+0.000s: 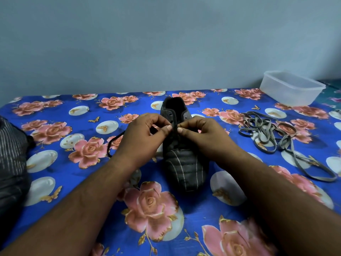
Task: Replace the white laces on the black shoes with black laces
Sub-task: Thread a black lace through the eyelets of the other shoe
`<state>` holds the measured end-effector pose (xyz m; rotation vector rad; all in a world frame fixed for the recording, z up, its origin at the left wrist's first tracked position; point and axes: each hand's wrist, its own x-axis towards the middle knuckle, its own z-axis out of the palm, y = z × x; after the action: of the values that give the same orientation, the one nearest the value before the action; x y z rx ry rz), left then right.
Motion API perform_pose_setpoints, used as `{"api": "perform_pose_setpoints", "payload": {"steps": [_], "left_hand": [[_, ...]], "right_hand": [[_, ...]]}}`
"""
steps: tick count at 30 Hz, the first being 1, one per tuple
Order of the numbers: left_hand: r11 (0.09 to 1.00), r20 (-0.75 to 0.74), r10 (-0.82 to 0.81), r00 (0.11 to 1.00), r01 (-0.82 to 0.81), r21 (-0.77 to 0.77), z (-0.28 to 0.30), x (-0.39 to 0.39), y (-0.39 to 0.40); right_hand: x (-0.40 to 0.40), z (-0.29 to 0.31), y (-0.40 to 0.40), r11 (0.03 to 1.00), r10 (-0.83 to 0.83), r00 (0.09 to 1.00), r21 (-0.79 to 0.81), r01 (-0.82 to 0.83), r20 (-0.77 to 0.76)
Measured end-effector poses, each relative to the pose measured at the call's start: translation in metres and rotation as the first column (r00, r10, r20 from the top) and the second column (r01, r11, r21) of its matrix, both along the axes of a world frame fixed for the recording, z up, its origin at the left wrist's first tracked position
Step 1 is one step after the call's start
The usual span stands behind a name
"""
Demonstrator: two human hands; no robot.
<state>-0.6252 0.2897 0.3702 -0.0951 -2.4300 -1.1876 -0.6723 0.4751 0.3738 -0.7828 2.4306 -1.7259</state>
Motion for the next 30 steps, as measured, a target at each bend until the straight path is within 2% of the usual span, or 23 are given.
{"api": "perform_pose_setpoints", "payload": {"steps": [2,6,8,15,18,22,26,30], "left_hand": [[1.0,0.014,-0.024,1.0,0.024,-0.019,-0.001,0.0,-0.001],[0.996,0.017,-0.076,0.997,0.077,-0.049,-0.003,-0.001,-0.002],[0.997,0.015,-0.076,0.997,0.076,-0.029,-0.004,-0.002,-0.003],[0.999,-0.034,-0.04,0.999,0.04,0.029,-0.001,-0.003,-0.005],[0.997,-0.029,-0.05,0.998,0.051,0.06,-0.003,-0.004,-0.003],[0.977,0.071,-0.084,0.994,0.068,0.201,-0.006,-0.007,-0.006],[0.929,0.174,-0.144,0.974,0.072,0.363,-0.004,-0.008,-0.014],[0.885,0.204,-0.058,0.977,-0.044,0.464,0.001,-0.009,-0.024]], "right_hand": [[-0.003,0.002,0.004,1.0,0.005,1.0,0.017,-0.004,-0.021],[-0.013,0.001,0.011,0.99,0.026,0.98,0.141,0.002,-0.198],[-0.015,-0.003,0.009,0.985,0.041,0.97,0.172,0.001,-0.24],[-0.02,-0.016,-0.001,0.987,-0.077,0.962,0.119,0.111,-0.263],[-0.023,-0.016,0.002,0.983,-0.063,0.946,0.145,0.114,-0.318],[-0.033,-0.01,0.02,0.995,-0.053,0.95,0.065,0.077,-0.309],[-0.043,-0.02,0.027,0.966,-0.026,0.94,0.232,0.111,-0.339],[-0.045,-0.022,0.029,0.973,0.004,0.971,0.223,0.052,-0.24]]}}
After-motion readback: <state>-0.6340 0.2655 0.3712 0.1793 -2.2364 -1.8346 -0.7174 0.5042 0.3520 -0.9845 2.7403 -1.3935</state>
